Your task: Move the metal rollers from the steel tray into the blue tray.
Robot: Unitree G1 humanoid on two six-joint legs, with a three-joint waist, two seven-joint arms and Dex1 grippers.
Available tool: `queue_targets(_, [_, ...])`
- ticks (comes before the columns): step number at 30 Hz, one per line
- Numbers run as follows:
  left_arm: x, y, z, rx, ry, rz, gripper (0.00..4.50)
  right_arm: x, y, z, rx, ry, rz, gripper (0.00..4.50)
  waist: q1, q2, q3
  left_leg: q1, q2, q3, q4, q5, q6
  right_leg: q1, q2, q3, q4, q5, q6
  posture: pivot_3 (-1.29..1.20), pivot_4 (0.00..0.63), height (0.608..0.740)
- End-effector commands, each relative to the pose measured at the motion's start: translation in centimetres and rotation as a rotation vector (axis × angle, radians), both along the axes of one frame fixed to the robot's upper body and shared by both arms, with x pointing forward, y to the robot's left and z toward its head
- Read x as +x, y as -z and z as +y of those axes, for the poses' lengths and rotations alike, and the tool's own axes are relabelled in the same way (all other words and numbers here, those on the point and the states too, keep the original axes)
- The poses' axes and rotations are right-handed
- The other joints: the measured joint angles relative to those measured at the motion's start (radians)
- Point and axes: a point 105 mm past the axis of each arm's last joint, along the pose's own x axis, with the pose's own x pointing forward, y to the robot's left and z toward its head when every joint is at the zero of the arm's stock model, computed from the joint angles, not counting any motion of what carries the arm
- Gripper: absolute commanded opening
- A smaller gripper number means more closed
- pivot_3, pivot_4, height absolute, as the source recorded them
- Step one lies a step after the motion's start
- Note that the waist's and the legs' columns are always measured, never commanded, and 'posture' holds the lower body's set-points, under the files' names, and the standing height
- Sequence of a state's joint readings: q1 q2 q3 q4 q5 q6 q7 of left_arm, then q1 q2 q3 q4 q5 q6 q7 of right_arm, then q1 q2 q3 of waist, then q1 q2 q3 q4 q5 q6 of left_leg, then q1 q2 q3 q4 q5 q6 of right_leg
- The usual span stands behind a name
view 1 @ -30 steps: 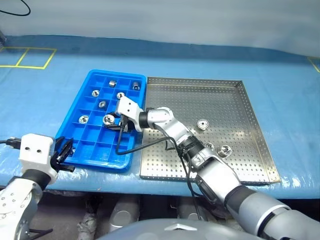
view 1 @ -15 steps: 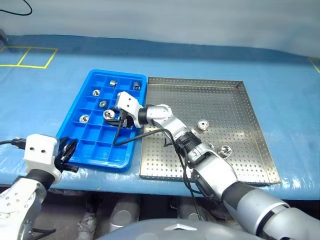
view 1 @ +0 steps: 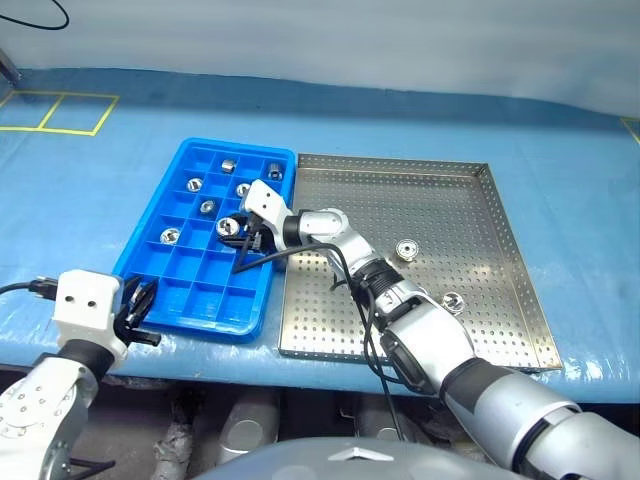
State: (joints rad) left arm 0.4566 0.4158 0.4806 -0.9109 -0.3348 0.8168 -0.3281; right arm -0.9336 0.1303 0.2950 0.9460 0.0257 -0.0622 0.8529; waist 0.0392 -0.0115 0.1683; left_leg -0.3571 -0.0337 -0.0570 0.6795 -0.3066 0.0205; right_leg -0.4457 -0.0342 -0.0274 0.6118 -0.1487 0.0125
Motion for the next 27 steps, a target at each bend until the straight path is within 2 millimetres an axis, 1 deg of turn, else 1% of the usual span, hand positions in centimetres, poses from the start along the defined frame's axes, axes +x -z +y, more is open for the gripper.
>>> queue_targets(1, [0.1, -1.4, -0.7, 0.024, 0.033, -0.061, 1.08, -0.8, -1.9, 1.9, 0.065, -0.054, -0.024, 2.75, 0.000, 0.000, 0.000, 0.000, 0.000, 0.000, 0.000, 0.000, 0.000, 0.000, 0.000, 0.000, 0.000, 0.000, 0.000, 0.22, 0.150, 0.740])
queue_targets(6, [0.3, -1.4, -0.7, 0.026, 0.037, -0.063, 1.08, -1.0, -2.0, 1.9, 0.065, -0.073, -0.023, 4.37, -0.001, 0.000, 0.000, 0.000, 0.000, 0.000, 0.000, 0.000, 0.000, 0.000, 0.000, 0.000, 0.000, 0.000, 0.000, 0.21, 0.150, 0.740])
queue_targets(7, [0.3, -1.4, -0.8, 0.027, 0.038, -0.064, 1.08, -0.9, -2.2, 1.9, 0.080, -0.061, -0.028, 4.47, -0.001, 0.000, 0.000, 0.000, 0.001, 0.000, 0.000, 0.000, -0.001, 0.000, 0.000, 0.000, 0.000, 0.000, 0.000, 0.21, 0.150, 0.740])
queue_targets(11, [0.7, -1.5, -1.2, 0.018, 0.066, -0.066, 1.08, 0.2, -4.3, 1.5, 0.209, 0.035, -0.053, 4.47, 0.000, 0.000, 0.000, 0.000, 0.001, -0.001, 0.000, 0.000, -0.002, 0.000, 0.001, 0.000, 0.000, 0.000, 0.000, 0.20, 0.150, 0.740])
queue_targets(13, [1.2, -1.5, -1.9, 0.006, 0.100, -0.074, 1.08, 0.5, -5.4, 0.8, 0.268, 0.053, -0.061, 4.47, -0.001, 0.000, 0.000, 0.000, 0.001, -0.002, 0.000, 0.000, -0.002, 0.000, 0.001, -0.001, 0.000, 0.000, 0.000, 0.18, 0.150, 0.740])
queue_targets(16, [2.3, -1.9, -3.2, -0.022, 0.162, -0.101, 1.08, 0.8, -6.9, -0.8, 0.335, 0.081, -0.085, 4.47, -0.001, 0.001, 0.000, -0.001, 0.002, -0.002, 0.000, 0.000, -0.003, 0.000, 0.002, -0.001, 0.000, 0.000, 0.000, 0.15, 0.150, 0.740])
queue_targets(18, [3.6, -2.6, -5.0, -0.061, 0.245, -0.144, 1.08, 1.2, -8.4, -3.2, 0.377, 0.139, -0.133, 4.47, -0.001, 0.001, 0.000, -0.001, 0.002, -0.003, 0.000, 0.000, -0.003, 0.000, 0.002, -0.001, 0.000, 0.000, 0.000, 0.12, 0.150, 0.740])
queue_targets(19, [4.3, -3.1, -5.9, -0.086, 0.283, -0.171, 1.08, 1.2, -8.9, -4.5, 0.381, 0.164, -0.161, 4.47, 0.004, 0.001, 0.000, -0.001, 0.002, -0.003, 0.000, 0.000, -0.003, 0.000, 0.002, -0.002, 0.000, 0.000, -0.001, 0.11, 0.150, 0.740])
queue_targets(20, [4.7, -3.4, -6.4, -0.102, 0.307, -0.189, 1.08, 1.0, -9.2, -5.3, 0.380, 0.179, -0.178, 4.47, 0.004, 0.001, 0.000, -0.002, 0.002, -0.004, 0.000, 0.000, -0.003, 0.000, 0.001, -0.003, 0.000, 0.000, -0.001, 0.10, 0.150, 0.740])
queue_targets(21, [5.3, -3.7, -7.2, -0.134, 0.336, -0.208, 1.08, 0.8, -9.3, -6.4, 0.365, 0.197, -0.195, 4.47, 0.005, 0.001, 0.000, -0.003, 0.002, -0.005, 0.001, 0.000, -0.003, 0.000, 0.000, -0.003, 0.000, 0.000, -0.001, 0.09, 0.150, 0.740])
queue_targets(24, [7.1, -4.1, -11.9, -0.197, 0.554, -0.206, 1.08, 0.4, -8.6, -12.0, 0.255, 0.333, -0.255, 4.47, 0.006, 0.002, 0.000, -0.004, -0.001, -0.005, 0.002, -0.001, -0.001, 0.001, -0.002, -0.003, 0.000, 0.001, 0.000, 0.00, 0.150, 0.740])
queue_targets(25, [7.3, -4.0, -12.8, -0.202, 0.601, -0.195, 1.08, 0.2, -8.4, -13.1, 0.227, 0.365, -0.262, 4.47, 0.004, 0.002, 0.000, -0.004, -0.002, -0.005, 0.003, -0.001, -0.001, 0.001, -0.003, -0.004, -0.001, 0.001, 0.000, -0.01, 0.150, 0.740])
queue_targets(26, [7.5, -3.9, -13.7, -0.201, 0.647, -0.187, 1.08, 0.0, -8.2, -14.1, 0.204, 0.401, -0.266, 4.47, -0.006, 0.002, 0.000, -0.004, -0.002, -0.005, 0.003, -0.001, 0.000, 0.001, -0.004, -0.004, -0.001, 0.001, 0.001, -0.02, 0.150, 0.740])
queue_targets(27, [7.9, -3.9, -14.8, -0.218, 0.702, -0.181, 1.08, -0.1, -7.9, -15.9, 0.168, 0.467, -0.275, 4.47, -0.023, 0.002, 0.000, -0.004, -0.002, -0.003, 0.003, -0.001, 0.001, 0.001, -0.004, -0.002, -0.001, 0.001, 0.001, -0.07, 0.150, 0.740])
